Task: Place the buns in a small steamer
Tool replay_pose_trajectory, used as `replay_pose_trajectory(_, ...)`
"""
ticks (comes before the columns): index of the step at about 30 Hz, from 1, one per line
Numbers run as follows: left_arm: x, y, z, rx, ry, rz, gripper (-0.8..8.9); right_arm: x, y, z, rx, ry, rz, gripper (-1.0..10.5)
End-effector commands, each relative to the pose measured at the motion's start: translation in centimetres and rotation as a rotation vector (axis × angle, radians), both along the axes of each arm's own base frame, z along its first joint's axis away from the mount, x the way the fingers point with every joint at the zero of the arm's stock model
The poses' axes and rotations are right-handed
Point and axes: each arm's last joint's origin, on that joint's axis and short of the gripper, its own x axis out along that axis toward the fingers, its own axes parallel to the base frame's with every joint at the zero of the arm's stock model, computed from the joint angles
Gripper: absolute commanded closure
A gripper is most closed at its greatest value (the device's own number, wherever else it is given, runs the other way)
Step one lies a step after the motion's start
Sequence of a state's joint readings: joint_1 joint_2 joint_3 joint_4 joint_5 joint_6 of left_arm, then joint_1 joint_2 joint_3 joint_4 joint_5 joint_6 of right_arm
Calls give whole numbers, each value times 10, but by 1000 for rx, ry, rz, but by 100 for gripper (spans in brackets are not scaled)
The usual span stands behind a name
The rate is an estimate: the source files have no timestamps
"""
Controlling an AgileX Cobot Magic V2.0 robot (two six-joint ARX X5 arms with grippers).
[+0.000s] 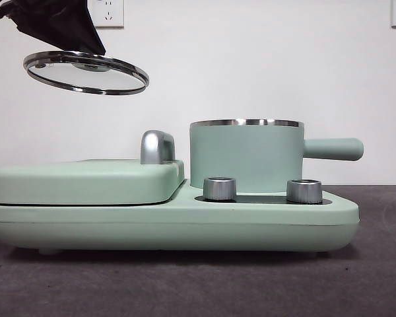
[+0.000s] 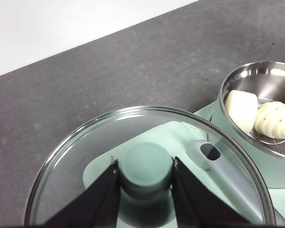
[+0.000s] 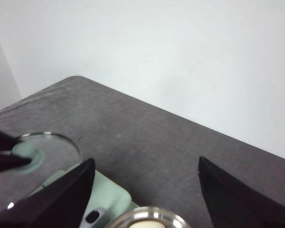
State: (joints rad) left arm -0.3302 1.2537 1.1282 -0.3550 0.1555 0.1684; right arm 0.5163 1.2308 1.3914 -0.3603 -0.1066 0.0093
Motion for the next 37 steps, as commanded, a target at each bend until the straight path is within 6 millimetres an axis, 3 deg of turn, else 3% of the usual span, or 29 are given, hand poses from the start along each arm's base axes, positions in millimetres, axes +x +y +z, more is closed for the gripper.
replay_pose_trajectory(1, 2, -2, 8, -15, -47, -8, 799, -15, -5, -24, 7, 17, -6, 630)
replay_pose_trajectory(11, -1, -8, 9, -42, -45, -70, 799, -80, -41, -103, 52, 123, -32, 644)
replay_pose_trajectory(17, -5, -19, 11, -65, -54, -143, 799, -116, -63, -131, 54, 203, -67, 645)
replay_pose_trajectory(26, -6, -47, 17, -134, -145, -237, 799, -156, -88, -142, 2, 278, -76, 644)
replay_pose_trajectory(37, 4, -94, 10, -207, -209, -344, 799, -161, -90, -144, -7, 293, -75, 644)
